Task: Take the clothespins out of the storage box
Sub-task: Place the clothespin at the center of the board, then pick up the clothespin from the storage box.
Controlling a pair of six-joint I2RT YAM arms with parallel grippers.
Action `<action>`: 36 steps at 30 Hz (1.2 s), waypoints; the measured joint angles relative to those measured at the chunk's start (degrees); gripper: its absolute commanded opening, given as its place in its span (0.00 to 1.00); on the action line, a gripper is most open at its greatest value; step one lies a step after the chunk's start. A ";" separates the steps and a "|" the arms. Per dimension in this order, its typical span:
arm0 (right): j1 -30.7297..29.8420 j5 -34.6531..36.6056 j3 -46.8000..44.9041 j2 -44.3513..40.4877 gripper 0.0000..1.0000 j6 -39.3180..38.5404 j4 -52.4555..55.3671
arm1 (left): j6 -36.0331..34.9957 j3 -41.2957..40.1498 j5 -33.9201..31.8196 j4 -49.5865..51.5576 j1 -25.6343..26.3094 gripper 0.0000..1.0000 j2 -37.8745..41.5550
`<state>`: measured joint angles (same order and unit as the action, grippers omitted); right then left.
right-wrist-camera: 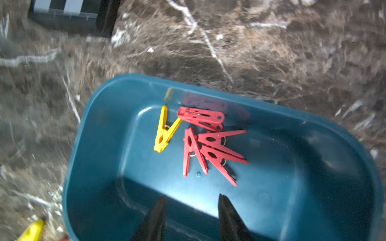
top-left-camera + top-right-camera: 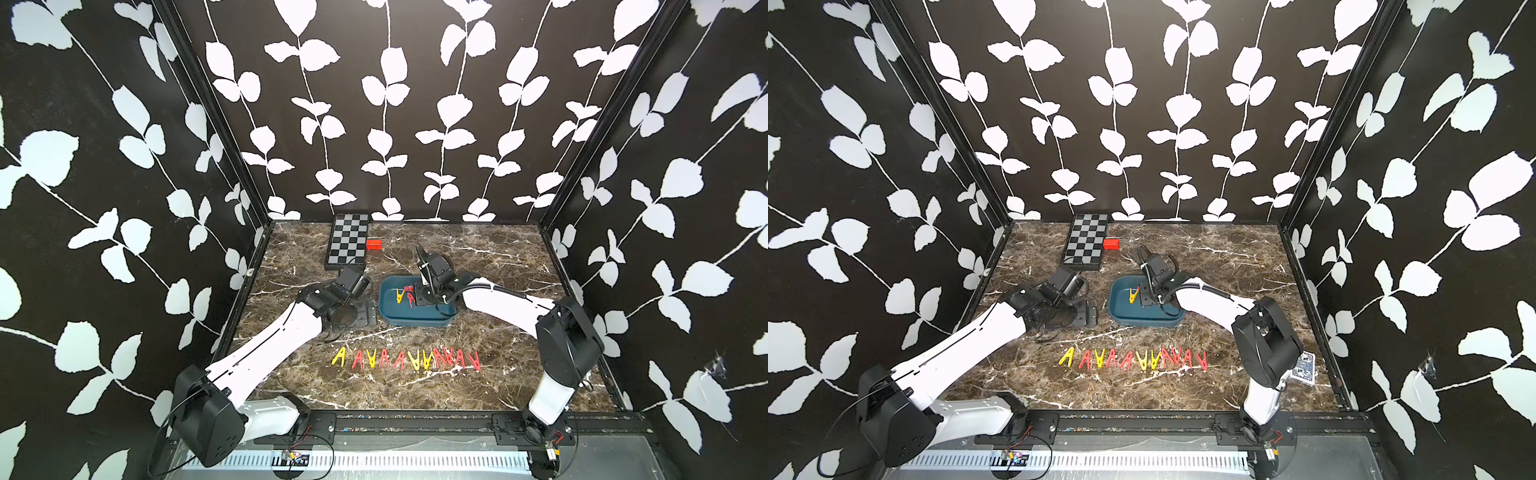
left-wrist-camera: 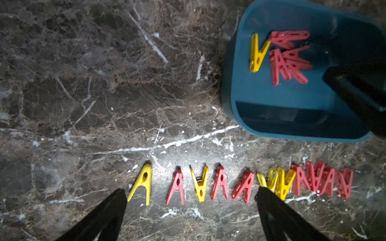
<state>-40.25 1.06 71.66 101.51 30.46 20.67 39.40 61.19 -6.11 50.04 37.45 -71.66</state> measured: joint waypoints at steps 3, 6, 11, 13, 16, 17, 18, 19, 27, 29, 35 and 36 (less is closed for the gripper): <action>0.24 -0.26 0.98 1.46 0.23 -1.27 0.66 | -0.28 1.60 -0.02 -0.81 0.00 0.99 -1.31; 0.24 -0.96 2.01 3.56 0.24 -2.45 0.94 | -0.63 2.62 -0.02 -1.09 0.00 0.99 -2.71; 0.13 -2.01 3.43 6.67 0.27 -3.26 2.01 | -1.29 3.82 0.00 -1.22 0.00 0.99 -4.57; 0.09 -2.27 4.55 7.78 0.29 -3.30 2.12 | -1.49 4.11 0.02 -1.22 0.00 0.99 -5.05; -0.09 -2.58 5.81 8.92 0.29 -3.48 2.32 | -1.90 4.46 0.04 -1.31 -0.13 0.99 -5.42; -0.15 -2.62 6.21 9.25 0.29 -3.50 2.38 | -1.97 4.52 0.04 -1.31 -0.13 0.99 -5.42; -0.26 -2.75 6.73 9.68 0.30 -3.52 2.47 | -2.10 4.61 0.04 -1.31 -0.15 0.99 -5.42; -0.37 -2.84 7.32 10.19 0.29 -3.52 2.60 | -2.16 4.76 0.02 -1.29 -0.22 0.99 -5.44; -0.63 -2.97 10.19 14.10 0.28 -3.48 4.22 | -2.56 5.40 0.09 -1.31 -0.37 0.99 -5.44; -0.63 -2.93 10.43 14.60 0.28 -3.48 4.72 | -2.58 5.40 0.09 -1.31 -0.37 0.99 -5.44; -0.63 -2.91 11.17 16.35 0.25 -3.50 5.57 | -2.62 5.40 0.20 -1.31 -0.44 0.99 -5.44; -0.63 -2.82 11.43 16.76 0.23 -3.52 5.68 | -2.64 5.40 0.26 -1.31 -0.46 0.99 -5.44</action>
<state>-40.88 -1.76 83.09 118.28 26.94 26.35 36.75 66.59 -5.85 48.73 36.99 -77.10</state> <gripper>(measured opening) 0.249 0.989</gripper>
